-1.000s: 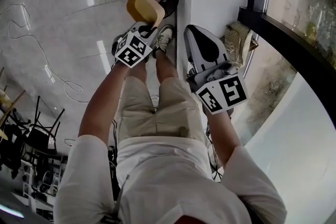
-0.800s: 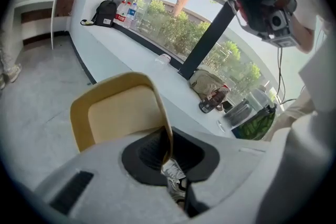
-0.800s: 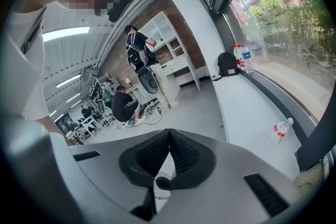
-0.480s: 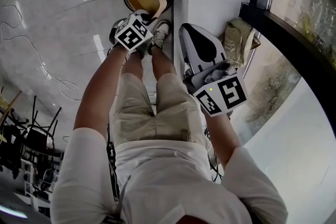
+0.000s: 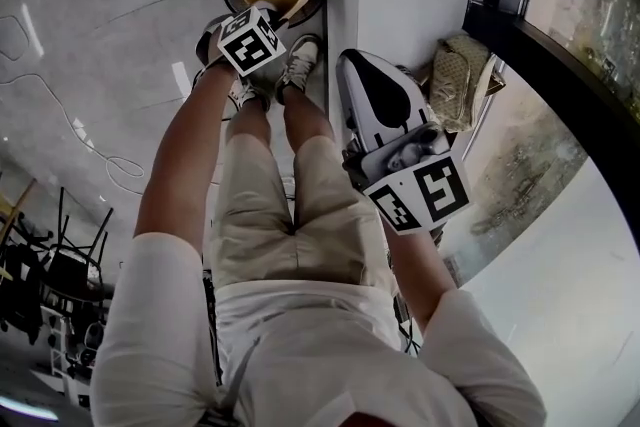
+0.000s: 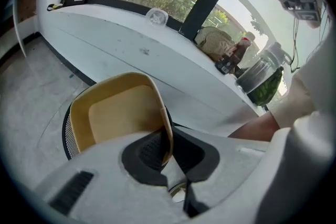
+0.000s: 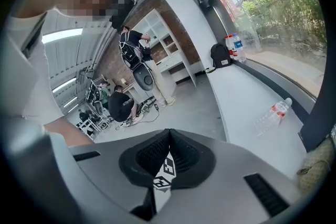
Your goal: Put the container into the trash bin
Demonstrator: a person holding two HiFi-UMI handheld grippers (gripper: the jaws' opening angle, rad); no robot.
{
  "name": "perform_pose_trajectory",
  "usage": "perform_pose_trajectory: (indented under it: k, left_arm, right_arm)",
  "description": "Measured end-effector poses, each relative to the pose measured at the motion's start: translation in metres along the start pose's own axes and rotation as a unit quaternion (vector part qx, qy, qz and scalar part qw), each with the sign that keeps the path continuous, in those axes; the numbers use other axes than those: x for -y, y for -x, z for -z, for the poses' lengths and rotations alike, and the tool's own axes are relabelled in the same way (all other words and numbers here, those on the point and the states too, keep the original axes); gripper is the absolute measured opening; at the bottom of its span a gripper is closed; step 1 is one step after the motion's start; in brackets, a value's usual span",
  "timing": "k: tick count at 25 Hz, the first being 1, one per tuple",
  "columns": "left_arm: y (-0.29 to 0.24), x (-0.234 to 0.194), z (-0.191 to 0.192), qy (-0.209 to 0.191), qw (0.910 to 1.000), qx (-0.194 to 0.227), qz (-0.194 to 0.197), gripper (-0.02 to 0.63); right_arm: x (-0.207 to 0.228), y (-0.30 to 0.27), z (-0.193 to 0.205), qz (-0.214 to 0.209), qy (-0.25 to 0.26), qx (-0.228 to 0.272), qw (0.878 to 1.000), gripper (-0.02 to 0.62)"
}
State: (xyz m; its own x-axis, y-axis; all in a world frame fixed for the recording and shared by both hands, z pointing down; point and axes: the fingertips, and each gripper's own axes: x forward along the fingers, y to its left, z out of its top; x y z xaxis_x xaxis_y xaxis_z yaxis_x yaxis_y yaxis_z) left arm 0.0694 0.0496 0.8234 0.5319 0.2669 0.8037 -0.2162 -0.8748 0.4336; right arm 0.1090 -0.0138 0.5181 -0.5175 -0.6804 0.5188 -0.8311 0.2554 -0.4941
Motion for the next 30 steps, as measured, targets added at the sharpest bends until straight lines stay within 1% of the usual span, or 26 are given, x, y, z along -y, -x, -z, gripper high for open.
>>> perform_pose_trajectory:
  k: [5, 8, 10, 13, 16, 19, 23, 27, 30]
  left_arm:
    - [-0.023, -0.012, 0.006, 0.007, 0.9999, -0.013, -0.004, 0.023]
    - [-0.034, -0.022, 0.01, -0.002, 0.9995, -0.03, -0.008, 0.023]
    - [-0.04, -0.022, 0.011, -0.005, 0.9993, -0.037, -0.004, 0.023]
    - [-0.048, -0.025, 0.016, 0.002, 0.9989, -0.048, 0.003, 0.023]
    - [-0.057, -0.03, 0.021, 0.005, 0.9985, -0.055, 0.006, 0.023]
    - [-0.063, -0.03, 0.026, -0.005, 0.9976, -0.069, 0.008, 0.023]
    - [-0.07, -0.036, 0.024, -0.016, 0.996, -0.088, -0.008, 0.023]
    - [-0.078, -0.041, 0.03, -0.058, 0.9897, -0.13, -0.015, 0.023]
    - [-0.085, -0.044, 0.035, -0.073, 0.9866, -0.145, -0.011, 0.023]
  right_arm:
    - [0.01, -0.003, 0.015, 0.007, -0.007, 0.002, 1.0, 0.002]
    - [0.015, -0.007, 0.022, 0.009, -0.011, 0.004, 1.0, 0.002]
    - [0.015, -0.008, 0.028, 0.006, -0.01, 0.002, 1.0, 0.002]
    - [0.015, -0.011, 0.034, 0.001, -0.012, 0.0, 1.0, 0.002]
    - [0.02, -0.012, 0.037, 0.004, -0.021, 0.001, 1.0, 0.002]
    - [0.022, -0.011, 0.04, 0.006, -0.025, -0.001, 1.0, 0.002]
    - [0.026, -0.01, 0.043, 0.007, -0.026, -0.002, 1.0, 0.002]
    - [0.028, -0.013, 0.05, 0.007, -0.031, -0.005, 0.999, 0.002]
    - [0.029, -0.015, 0.055, 0.008, -0.036, -0.006, 0.999, 0.002]
